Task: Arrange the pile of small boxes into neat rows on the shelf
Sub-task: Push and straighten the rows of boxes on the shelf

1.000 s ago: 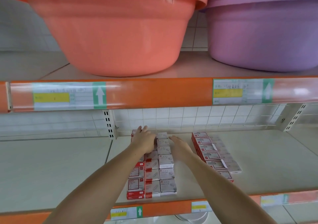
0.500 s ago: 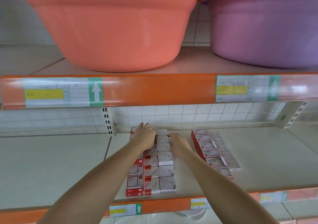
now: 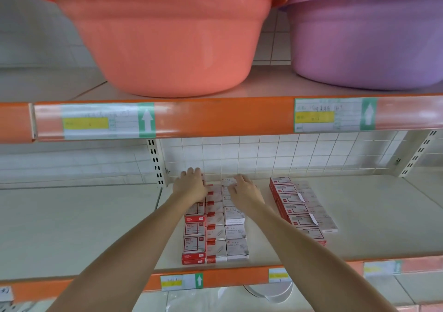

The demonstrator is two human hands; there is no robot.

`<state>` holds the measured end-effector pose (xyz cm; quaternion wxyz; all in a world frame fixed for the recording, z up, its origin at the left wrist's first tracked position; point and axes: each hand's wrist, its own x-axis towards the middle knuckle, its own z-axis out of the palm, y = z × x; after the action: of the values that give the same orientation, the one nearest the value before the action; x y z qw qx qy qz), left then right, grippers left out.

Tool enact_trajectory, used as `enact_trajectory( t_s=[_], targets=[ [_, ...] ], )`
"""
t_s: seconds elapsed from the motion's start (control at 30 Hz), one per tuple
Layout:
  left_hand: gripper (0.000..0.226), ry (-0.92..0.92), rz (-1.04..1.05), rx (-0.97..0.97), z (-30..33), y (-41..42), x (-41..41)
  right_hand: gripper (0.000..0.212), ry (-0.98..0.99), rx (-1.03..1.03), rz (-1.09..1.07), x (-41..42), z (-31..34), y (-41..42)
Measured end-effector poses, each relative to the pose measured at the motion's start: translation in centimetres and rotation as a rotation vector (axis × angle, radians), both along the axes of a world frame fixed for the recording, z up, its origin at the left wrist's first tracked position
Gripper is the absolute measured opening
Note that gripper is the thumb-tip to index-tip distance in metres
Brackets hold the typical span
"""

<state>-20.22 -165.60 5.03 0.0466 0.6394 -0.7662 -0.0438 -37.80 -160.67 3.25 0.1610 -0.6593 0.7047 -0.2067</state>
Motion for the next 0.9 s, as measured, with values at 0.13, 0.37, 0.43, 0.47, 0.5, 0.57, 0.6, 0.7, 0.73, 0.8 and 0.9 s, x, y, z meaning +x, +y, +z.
enact_trajectory(
  t_s=[0.13,0.37,0.43,0.47,0.5,0.57,0.6,0.7,0.73,0.8,0.9],
  targets=[
    [0.08,0.185,0.046,0.117,-0.9,0.2,1.9,0.049,0.076,-0.062,0.087,1.8,0.0,0.3],
    [0.079,0.221,-0.001,0.104,-1.3,1.3,2.2,0.046,0.185,-0.115,0.205,3.8,-0.6,-0.4],
    [0.076,0.156,0.005,0.079,-1.1,1.3,2.2,0.043,0.199,-0.11,0.22,4.2,-0.6,-0.8],
    [0.074,0.123,0.007,0.063,-1.0,1.3,2.1,0.043,0.208,-0.098,0.224,4.4,-0.6,-1.0],
    [0.073,0.097,0.009,0.053,-1.0,1.3,2.1,0.044,0.215,-0.084,0.226,4.6,-0.6,-1.1],
    [0.072,0.071,0.015,0.056,-0.9,1.3,2.0,0.046,0.229,-0.057,0.222,4.7,-0.7,-1.3],
    [0.071,0.07,0.014,0.061,-0.8,1.2,1.9,0.048,0.238,-0.046,0.217,4.7,-0.8,-1.3],
    [0.067,0.07,-0.009,0.044,-0.8,1.3,1.8,0.054,0.278,-0.016,0.179,4.2,-1.1,-0.9],
    [0.067,0.063,-0.021,0.031,-0.9,1.4,1.8,0.055,0.291,-0.009,0.167,4.0,-1.3,-0.8],
    [0.069,0.051,-0.038,0.008,-1.0,1.4,1.9,0.056,0.293,-0.007,0.153,3.7,-1.5,-0.6],
    [0.072,0.016,-0.054,0.009,-0.9,1.5,2.1,0.055,0.279,-0.031,0.145,3.5,-1.6,-0.5]
  ],
)
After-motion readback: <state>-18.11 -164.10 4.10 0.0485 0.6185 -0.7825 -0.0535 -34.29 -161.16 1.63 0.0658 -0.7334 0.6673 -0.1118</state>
